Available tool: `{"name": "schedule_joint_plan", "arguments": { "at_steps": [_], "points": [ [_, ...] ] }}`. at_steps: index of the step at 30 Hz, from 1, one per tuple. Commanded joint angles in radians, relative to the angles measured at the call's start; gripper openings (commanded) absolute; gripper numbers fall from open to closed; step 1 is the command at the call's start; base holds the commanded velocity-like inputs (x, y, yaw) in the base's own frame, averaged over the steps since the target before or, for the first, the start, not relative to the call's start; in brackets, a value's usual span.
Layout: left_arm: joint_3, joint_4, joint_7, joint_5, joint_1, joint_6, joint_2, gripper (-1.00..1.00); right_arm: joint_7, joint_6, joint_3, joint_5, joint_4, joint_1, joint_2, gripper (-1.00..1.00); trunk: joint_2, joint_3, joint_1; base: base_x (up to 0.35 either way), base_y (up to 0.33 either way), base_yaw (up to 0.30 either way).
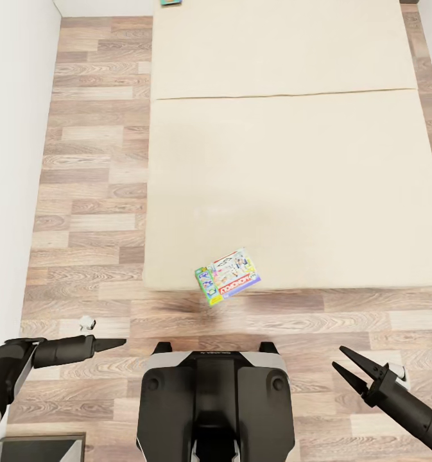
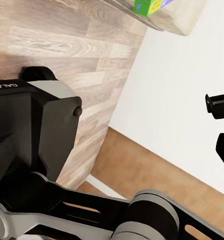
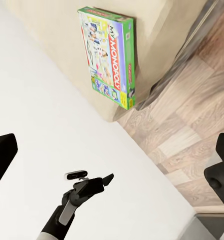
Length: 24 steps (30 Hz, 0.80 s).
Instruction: Put all the toys in the child's room - the three board games (two on the bed and one on the table), the two jigsaw puzzles on the table, and the tennis ball on the table - inside the toy box on the table in the child's room.
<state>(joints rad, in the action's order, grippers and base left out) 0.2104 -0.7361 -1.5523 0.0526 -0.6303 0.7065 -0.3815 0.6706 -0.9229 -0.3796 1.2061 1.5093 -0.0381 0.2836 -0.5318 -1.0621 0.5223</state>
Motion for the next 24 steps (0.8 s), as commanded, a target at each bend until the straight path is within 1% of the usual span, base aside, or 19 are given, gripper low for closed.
{"name": "schedule_joint_plan", "arguments": {
  "at_steps": [1, 5, 11, 17, 24],
  "points": [
    [0.002, -0.001, -0.006, 0.006, 0.000, 0.010, 0.001, 1.00, 0.002, -0.005, -0.001, 0.001, 0.000, 0.000, 0.000, 1.00, -0.001, -0.001, 0.001, 0.000, -0.131, 0.000],
    [0.001, 0.000, -0.006, 0.005, 0.000, 0.010, 0.001, 1.00, 0.001, -0.004, -0.001, 0.001, 0.000, 0.000, 0.000, 1.00, -0.001, -0.001, 0.001, 0.000, -0.121, 0.000],
    [0.001, 0.000, -0.006, 0.004, 0.000, 0.010, 0.001, 1.00, 0.002, -0.005, -0.001, 0.001, 0.000, 0.000, 0.000, 1.00, -0.001, -0.001, 0.001, 0.000, -0.210, 0.000],
    [0.001, -0.001, -0.006, 0.004, 0.000, 0.010, 0.001, 1.00, 0.002, -0.004, -0.001, 0.001, 0.000, 0.000, 0.000, 1.00, -0.001, -0.001, 0.001, 0.000, -0.091, 0.000],
    [0.001, 0.000, -0.005, 0.003, 0.000, 0.010, 0.003, 1.00, 0.003, -0.005, -0.002, 0.001, 0.000, 0.000, 0.000, 1.00, -0.001, -0.001, 0.001, 0.000, -0.177, 0.000]
  ]
}}
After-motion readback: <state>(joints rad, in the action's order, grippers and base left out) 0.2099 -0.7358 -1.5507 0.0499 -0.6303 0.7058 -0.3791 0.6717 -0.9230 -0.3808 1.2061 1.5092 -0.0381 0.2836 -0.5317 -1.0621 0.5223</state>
